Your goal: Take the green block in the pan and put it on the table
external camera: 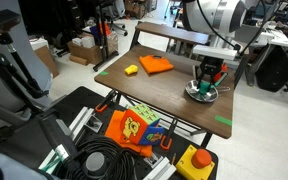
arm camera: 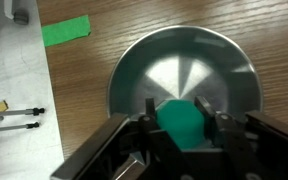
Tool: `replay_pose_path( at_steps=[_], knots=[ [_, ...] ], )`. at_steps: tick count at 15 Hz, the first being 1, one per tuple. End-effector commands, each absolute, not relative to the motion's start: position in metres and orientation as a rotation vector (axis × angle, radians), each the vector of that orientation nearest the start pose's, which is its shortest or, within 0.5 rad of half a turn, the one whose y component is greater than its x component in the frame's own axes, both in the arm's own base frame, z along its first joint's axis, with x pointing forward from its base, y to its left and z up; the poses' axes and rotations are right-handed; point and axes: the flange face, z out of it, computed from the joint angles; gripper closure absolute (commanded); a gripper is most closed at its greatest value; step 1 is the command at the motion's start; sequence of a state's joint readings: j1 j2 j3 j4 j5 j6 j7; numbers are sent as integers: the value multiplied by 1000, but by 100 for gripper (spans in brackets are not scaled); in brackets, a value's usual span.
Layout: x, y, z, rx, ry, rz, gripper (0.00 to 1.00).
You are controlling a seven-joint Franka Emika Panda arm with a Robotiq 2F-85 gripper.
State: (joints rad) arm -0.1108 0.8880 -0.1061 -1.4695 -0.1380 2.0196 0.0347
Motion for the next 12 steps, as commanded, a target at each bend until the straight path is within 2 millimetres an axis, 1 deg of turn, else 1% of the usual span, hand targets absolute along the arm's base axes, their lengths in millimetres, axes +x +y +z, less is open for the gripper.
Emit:
replay_pose_path(
  at_steps=[1, 3, 4, 7, 8, 10, 12],
  knots=[
    [661, -143, 170, -3287, 229, 506, 82],
    [661, -132, 201, -3320, 189, 407, 82],
    [662, -122, 217, -3329, 148, 375, 82],
    [666, -80, 250, -3337, -36, 328, 82],
    [667, -63, 256, -3332, -114, 333, 82],
    [667, -33, 259, -3306, -285, 353, 82],
    [666, -5, 245, -3270, -421, 418, 82]
  ],
)
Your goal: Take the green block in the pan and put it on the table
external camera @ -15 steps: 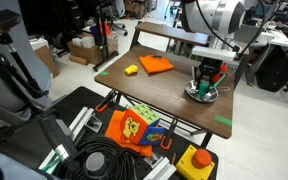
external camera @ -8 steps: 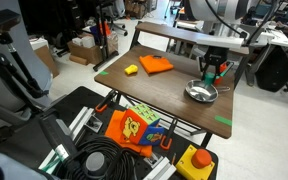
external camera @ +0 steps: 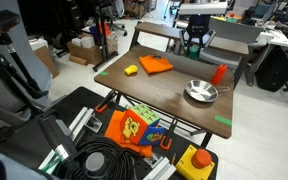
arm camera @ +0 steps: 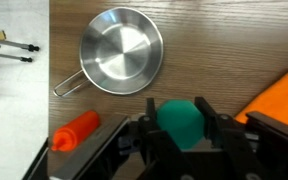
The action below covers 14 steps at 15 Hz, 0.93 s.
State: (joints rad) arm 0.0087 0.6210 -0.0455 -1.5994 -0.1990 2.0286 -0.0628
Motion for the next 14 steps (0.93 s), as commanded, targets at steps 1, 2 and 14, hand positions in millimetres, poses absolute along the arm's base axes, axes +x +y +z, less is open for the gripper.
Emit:
replay_pose_path(
  at_steps=[1, 2, 14],
  knots=[
    [664, 8, 234, -3256, -491, 466, 82],
    [662, 19, 224, -3252, -543, 504, 82],
    [622, 51, 119, -3104, -1025, 1088, 82]
  ],
)
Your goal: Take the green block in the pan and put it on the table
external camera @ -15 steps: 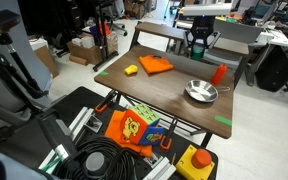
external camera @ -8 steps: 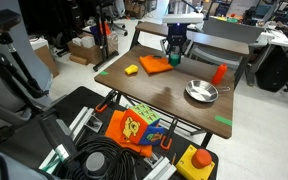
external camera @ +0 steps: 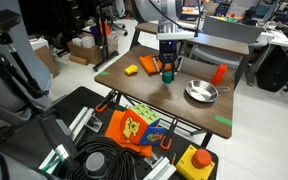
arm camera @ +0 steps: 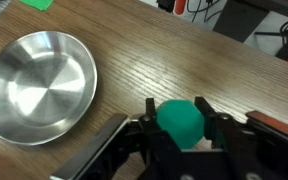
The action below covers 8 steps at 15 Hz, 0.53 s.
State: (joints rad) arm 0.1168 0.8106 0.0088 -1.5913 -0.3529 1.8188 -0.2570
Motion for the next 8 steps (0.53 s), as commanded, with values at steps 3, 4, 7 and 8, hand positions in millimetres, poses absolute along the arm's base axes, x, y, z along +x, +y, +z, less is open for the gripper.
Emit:
replay_pose_path(
  at_steps=[3, 4, 7, 8],
  knots=[
    [616, 45, 102, -3104, -1087, 1137, 82],
    [614, 43, 97, -3103, -1102, 1153, 82],
    [609, 38, 89, -3115, -1141, 1189, 32],
    [608, 37, 90, -3120, -1154, 1184, 31]
  ],
)
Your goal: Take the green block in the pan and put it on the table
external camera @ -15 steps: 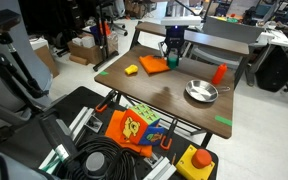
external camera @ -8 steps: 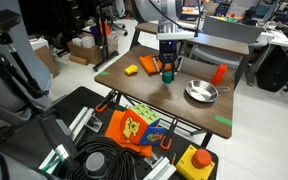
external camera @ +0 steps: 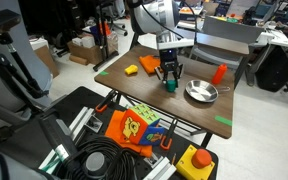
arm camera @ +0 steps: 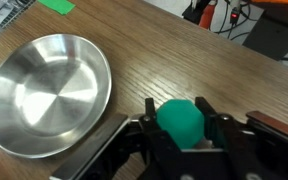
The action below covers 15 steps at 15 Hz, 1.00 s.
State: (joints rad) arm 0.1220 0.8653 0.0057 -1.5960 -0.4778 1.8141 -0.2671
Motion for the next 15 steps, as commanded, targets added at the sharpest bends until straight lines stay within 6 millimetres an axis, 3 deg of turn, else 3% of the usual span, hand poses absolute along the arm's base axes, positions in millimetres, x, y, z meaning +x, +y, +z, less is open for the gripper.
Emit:
replay_pose_path(
  at_steps=[1, 4, 5, 7, 13, 15],
  knots=[
    [607, 36, 91, -3135, -1158, 1166, 24],
    [606, 32, 99, -3160, -1157, 1110, 3],
    [608, 29, 110, -3179, -1121, 1054, 0],
    [611, 12, 145, -3209, -941, 883, 0],
    [589, -64, 259, -3123, -510, 688, 0],
    [587, -89, 269, -3112, -322, 622, 0]
  ],
)
